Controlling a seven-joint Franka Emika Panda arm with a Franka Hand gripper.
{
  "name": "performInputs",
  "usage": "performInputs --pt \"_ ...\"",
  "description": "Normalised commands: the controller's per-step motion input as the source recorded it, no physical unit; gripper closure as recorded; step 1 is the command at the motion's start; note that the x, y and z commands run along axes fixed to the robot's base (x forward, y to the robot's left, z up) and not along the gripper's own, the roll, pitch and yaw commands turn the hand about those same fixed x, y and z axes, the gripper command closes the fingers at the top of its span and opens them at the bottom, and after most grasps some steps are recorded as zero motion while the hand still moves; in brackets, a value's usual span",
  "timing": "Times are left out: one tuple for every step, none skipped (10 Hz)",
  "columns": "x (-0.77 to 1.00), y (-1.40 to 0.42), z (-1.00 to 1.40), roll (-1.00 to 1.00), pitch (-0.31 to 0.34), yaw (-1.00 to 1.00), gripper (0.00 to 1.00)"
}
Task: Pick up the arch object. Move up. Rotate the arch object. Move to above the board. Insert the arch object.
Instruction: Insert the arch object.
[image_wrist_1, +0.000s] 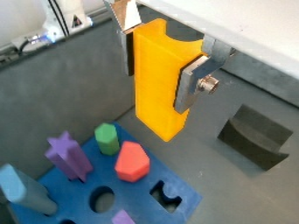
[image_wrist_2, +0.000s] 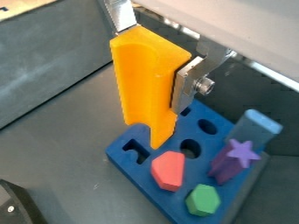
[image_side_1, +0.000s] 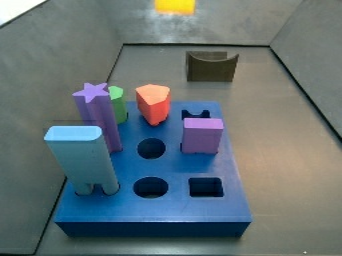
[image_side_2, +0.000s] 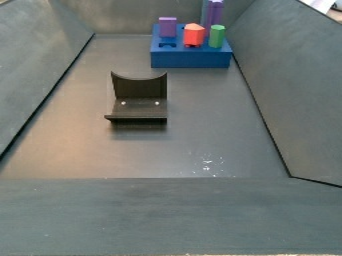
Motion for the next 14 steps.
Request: performInputs --pt "0.92 0.00 -0.49 0.21 0.243 0.15 1.00" --pt "0.79 0.00 -0.54 0.16 0.244 0.09 1.00" --pt "0.67 0.00 -0.64 0.14 0.193 0.07 1.00" --pt "0.58 0.00 -0.71 0.14 0.117 0.07 1.00" --pt "0.51 -0.05 -0.79 0.13 0.060 0.02 1.00" --pt "0.36 -0.15 -0.82 0.11 0.000 0.00 1.00" --pt "0.37 -0.20 -0.76 0.06 -0.059 0.00 1.00" --pt "0.39 -0.18 -0.73 0.03 -0.101 0.00 1.00" --pt "0.37 -0.19 -0.72 0.09 -0.041 0.00 1.00" --pt "0.23 -0.21 -0.66 0.16 0.000 0.03 1.00" --pt "0.07 -0.23 -0.58 0.19 0.016 0.06 1.00" --pt "0.00 -0.21 -0.49 0.15 0.000 0.02 1.00" --pt "0.00 -0.13 -0.40 0.13 0.000 0.00 1.00" --pt "0.00 0.00 -0.24 0.06 -0.001 0.00 1.00"
